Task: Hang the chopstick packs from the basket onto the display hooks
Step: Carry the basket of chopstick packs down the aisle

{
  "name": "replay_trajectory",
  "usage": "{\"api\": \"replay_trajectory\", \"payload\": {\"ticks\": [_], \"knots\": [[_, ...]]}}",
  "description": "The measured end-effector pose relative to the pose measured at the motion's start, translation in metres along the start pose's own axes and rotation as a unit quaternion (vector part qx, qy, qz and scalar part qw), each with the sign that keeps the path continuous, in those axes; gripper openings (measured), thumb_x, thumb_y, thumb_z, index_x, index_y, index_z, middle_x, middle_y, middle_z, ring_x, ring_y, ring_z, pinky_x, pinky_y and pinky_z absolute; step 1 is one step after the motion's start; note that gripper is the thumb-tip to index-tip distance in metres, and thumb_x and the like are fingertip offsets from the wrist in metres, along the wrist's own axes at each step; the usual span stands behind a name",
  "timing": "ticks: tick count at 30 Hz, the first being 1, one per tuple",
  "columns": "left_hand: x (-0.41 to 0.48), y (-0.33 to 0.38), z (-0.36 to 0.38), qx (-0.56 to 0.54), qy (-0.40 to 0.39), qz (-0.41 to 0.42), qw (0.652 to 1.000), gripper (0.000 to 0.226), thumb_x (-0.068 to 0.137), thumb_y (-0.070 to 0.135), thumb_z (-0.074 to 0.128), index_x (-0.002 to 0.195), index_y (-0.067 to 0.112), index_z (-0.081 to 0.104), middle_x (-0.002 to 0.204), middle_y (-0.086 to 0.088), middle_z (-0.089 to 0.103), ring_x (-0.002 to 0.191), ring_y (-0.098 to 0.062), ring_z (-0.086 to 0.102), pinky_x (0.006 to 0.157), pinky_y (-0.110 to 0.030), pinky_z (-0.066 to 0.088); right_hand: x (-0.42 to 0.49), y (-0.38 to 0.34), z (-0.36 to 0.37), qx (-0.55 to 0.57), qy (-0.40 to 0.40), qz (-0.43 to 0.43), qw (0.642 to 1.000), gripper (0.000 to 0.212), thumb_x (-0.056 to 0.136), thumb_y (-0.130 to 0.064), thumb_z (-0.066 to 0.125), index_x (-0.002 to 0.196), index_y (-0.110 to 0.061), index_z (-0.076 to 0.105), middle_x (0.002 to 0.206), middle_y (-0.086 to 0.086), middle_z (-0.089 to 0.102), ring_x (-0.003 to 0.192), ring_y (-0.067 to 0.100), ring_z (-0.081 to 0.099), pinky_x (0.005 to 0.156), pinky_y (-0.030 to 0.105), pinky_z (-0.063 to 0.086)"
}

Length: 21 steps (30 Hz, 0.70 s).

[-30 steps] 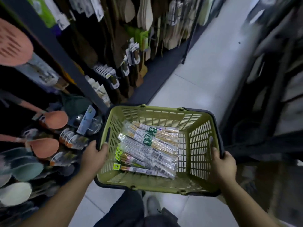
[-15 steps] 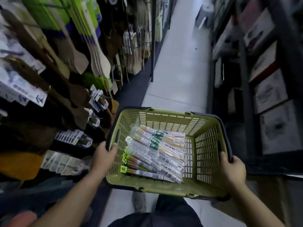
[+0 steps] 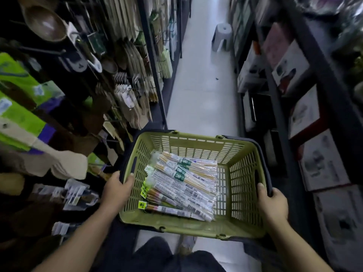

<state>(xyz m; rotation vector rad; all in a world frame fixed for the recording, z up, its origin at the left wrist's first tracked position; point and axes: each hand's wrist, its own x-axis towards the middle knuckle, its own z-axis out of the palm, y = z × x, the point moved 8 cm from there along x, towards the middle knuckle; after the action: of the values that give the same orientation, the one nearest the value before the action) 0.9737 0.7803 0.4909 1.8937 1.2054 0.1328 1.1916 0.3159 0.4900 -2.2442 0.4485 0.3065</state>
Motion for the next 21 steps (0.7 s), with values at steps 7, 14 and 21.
{"api": "replay_trajectory", "payload": {"ticks": [7, 14, 21], "knots": [[0.117, 0.083, 0.034, 0.019, 0.005, -0.002, 1.0, 0.028, 0.1, 0.037, 0.062, 0.11, 0.011, 0.068, 0.09, -0.009, 0.072, 0.079, -0.029, 0.067, 0.064, -0.038, 0.051, 0.105, -0.086, 0.028, -0.015, 0.002, 0.004, 1.0, 0.059, 0.1, -0.047, 0.052, 0.132, 0.003, 0.057, 0.125, 0.024, 0.064, 0.115, 0.043, 0.06, 0.094, 0.049, 0.05], [0.253, 0.152, 0.084, -0.003, -0.022, 0.009, 1.0, 0.012, 0.098, 0.027, 0.066, 0.096, 0.016, 0.067, 0.085, -0.003, 0.07, 0.082, -0.032, 0.067, 0.069, -0.038, 0.051, 0.211, -0.174, 0.072, -0.026, 0.038, 0.021, 0.999, 0.063, 0.099, -0.05, 0.054, 0.14, -0.002, 0.053, 0.131, 0.023, 0.061, 0.121, 0.042, 0.057, 0.096, 0.047, 0.048], [0.365, 0.24, 0.111, 0.014, -0.012, 0.004, 1.0, 0.02, 0.097, 0.028, 0.066, 0.081, 0.017, 0.062, 0.072, 0.0, 0.066, 0.069, -0.024, 0.063, 0.058, -0.03, 0.043, 0.314, -0.259, 0.099, -0.034, 0.045, 0.024, 0.998, 0.049, 0.098, -0.046, 0.055, 0.106, 0.001, 0.066, 0.1, 0.021, 0.068, 0.098, 0.042, 0.064, 0.083, 0.045, 0.05]]}}
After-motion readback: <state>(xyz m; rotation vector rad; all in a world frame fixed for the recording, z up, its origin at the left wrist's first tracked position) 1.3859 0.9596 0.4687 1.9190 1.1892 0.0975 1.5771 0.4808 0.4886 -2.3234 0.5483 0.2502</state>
